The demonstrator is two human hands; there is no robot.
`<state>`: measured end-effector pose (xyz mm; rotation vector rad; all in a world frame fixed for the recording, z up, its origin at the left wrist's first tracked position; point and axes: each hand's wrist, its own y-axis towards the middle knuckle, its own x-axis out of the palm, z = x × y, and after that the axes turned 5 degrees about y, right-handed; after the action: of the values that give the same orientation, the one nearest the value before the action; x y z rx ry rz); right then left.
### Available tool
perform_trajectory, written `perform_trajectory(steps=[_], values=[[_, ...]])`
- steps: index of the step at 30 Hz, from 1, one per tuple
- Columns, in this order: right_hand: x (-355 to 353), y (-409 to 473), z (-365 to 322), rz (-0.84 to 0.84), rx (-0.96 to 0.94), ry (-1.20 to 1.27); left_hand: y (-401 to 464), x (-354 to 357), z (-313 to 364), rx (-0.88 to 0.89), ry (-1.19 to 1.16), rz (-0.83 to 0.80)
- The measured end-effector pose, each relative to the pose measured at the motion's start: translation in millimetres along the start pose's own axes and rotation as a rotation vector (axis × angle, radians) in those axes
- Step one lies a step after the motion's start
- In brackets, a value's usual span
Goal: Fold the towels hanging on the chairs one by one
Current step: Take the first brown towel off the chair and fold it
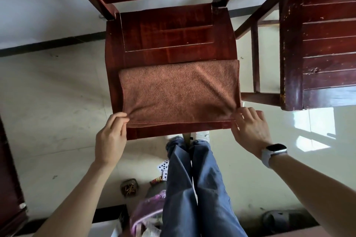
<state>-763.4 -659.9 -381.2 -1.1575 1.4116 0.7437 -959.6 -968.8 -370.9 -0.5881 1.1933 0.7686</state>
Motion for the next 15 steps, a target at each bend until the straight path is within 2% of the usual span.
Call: perform_trajectory(steps=[6,9,12,15], values=[[11,17,-25,-0.11,-0.117,0.096,-16,14,-8,-0.118,0.074,-0.232],[7,28,-31,-0.125,-0.085,0.094,-5,7,-5,-0.133,0.06,-0.181],[5,51,-42,-0.056,-0.152,0.067,25,5,7,-0.083,0.052,-0.102],[14,81,-60,-0.075,-0.238,0.031,55,21,30,0.009,0.093,-0.164]])
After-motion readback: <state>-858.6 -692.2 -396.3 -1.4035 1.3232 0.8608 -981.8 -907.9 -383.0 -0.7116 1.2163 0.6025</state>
